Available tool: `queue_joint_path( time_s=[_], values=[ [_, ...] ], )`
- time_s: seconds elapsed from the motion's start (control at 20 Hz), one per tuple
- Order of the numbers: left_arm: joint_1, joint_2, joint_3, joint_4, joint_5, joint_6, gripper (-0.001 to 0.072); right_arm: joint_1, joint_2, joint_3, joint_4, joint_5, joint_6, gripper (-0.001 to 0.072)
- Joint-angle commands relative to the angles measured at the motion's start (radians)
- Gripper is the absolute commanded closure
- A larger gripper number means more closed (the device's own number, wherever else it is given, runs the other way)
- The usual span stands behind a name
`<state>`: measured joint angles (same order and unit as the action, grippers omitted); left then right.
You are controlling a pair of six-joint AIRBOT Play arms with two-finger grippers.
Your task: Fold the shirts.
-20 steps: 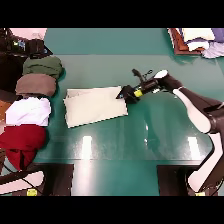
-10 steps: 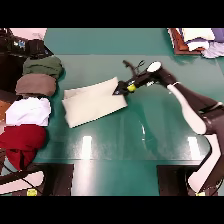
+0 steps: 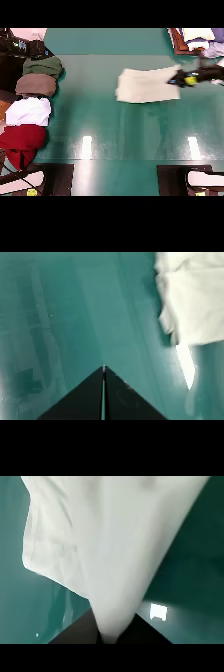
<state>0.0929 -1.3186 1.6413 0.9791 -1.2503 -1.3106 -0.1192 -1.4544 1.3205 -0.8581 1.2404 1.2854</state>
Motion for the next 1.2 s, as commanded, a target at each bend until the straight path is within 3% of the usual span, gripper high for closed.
queue_joint_path(
  time_s=[0.0, 0.3, 0.6, 0.65, 0.7, 0.75, 1.0, 1.15],
  values=[
    [0.0, 0.0, 0.0, 0.0, 0.002, -0.019, 0.0686, -0.319, 0.174, -0.164, -0.029, -0.105, 0.043, 0.0697],
    [0.0, 0.0, 0.0, 0.0, 0.013, -0.029, 0.0686, -0.743, 0.322, -0.373, -0.032, -0.232, 0.072, 0.0697],
    [0.0, 0.0, 0.0, 0.0, 0.011, -0.028, 0.0686, -0.883, 0.313, -0.408, -0.036, -0.217, 0.072, 0.0695],
    [0.0, 0.0, 0.0, 0.0, 0.011, -0.028, 0.0685, -0.895, 0.313, -0.404, -0.037, -0.198, 0.072, 0.0626],
    [0.0, 0.0, 0.0, 0.001, 0.011, -0.028, 0.0685, -0.911, 0.314, -0.404, -0.037, -0.177, 0.072, 0.0396],
    [0.0, 0.0, 0.0, 0.001, 0.011, -0.026, 0.0685, -0.937, 0.314, -0.404, -0.037, -0.144, 0.072, 0.0252],
    [0.0, 0.0, 0.0, 0.001, -0.014, -0.025, 0.0685, -1.143, 0.315, -0.37, -0.045, 0.055, 0.071, 0.0248],
    [0.0, 0.0, 0.0, 0.001, -0.016, -0.025, 0.0685, -1.136, 0.316, -0.281, -0.061, 0.124, 0.054, 0.0261]
  ],
)
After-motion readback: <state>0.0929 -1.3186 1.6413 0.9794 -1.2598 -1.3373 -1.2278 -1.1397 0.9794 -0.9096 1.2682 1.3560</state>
